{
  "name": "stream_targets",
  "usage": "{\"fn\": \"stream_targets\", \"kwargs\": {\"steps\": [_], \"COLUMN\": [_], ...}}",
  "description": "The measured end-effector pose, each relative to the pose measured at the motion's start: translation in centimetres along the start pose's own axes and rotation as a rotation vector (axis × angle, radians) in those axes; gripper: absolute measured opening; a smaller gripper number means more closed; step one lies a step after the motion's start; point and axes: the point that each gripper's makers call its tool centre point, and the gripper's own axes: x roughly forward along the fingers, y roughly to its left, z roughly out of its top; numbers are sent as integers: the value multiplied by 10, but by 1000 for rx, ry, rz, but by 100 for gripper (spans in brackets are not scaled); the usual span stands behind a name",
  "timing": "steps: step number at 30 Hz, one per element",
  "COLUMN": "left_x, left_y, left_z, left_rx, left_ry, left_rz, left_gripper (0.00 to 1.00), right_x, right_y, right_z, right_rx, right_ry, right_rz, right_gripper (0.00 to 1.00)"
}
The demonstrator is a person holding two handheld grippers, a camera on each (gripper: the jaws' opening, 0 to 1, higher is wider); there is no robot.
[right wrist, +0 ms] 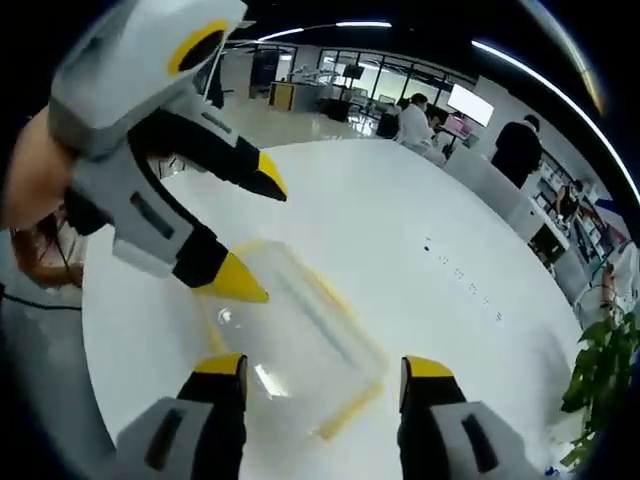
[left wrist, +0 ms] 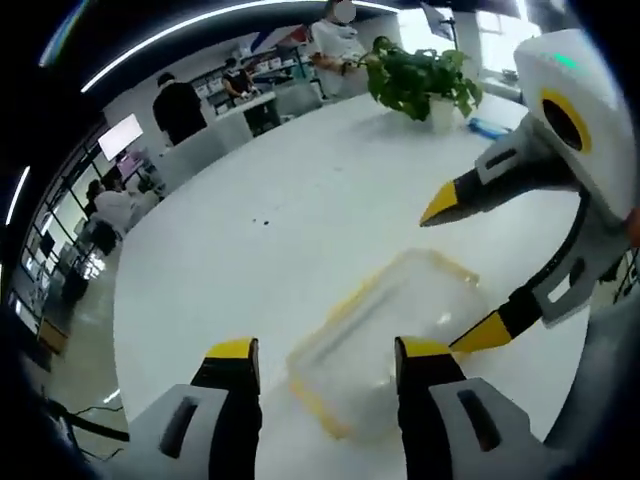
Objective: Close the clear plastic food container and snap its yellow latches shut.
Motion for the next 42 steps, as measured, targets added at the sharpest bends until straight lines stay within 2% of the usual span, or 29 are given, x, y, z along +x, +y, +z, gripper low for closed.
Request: {"fn": "stream_targets", "kwargs": {"steps": [7,10,11,14,15,18,23,28,31,39,42], "left_x": [0,2,3,3,3,5,5,3,1,2,9], "left_y": [0,0,0,2,3,2,10,21,22,18,8], "left_z": [-6,-8,-9,-10,-10,-11,-22,-25,-27,-27,-30], "left_rx": [-22,-52,-71,-123,-168,-274,-340,-508,-521,-565,-574], "left_ry": [4,-9,-11,-34,-51,-85,-83,-135,-133,-143,-127], "left_rz": [-7,-19,-26,-27,-26,-51,-22,3,-4,-18,-46], "left_gripper": [52,57,58,57,57,60,61,65,65,65,65], "right_x": [0,0,-1,-1,-3,-4,-4,-6,-8,-8,-3], "right_y": [-4,-5,-3,-10,-12,-16,-25,-29,-31,-27,-22], "right_z": [1,3,5,6,7,11,0,-7,-9,-7,-12], "right_rx": [4,34,87,97,114,195,311,487,589,554,585], "right_ry": [-11,-44,-65,-96,-109,-153,-170,-238,-275,-269,-246], "right_rz": [-10,1,17,-4,-10,-12,-37,-18,-9,-7,2], "right_gripper": [62,63,64,70,70,69,69,69,70,69,66]}}
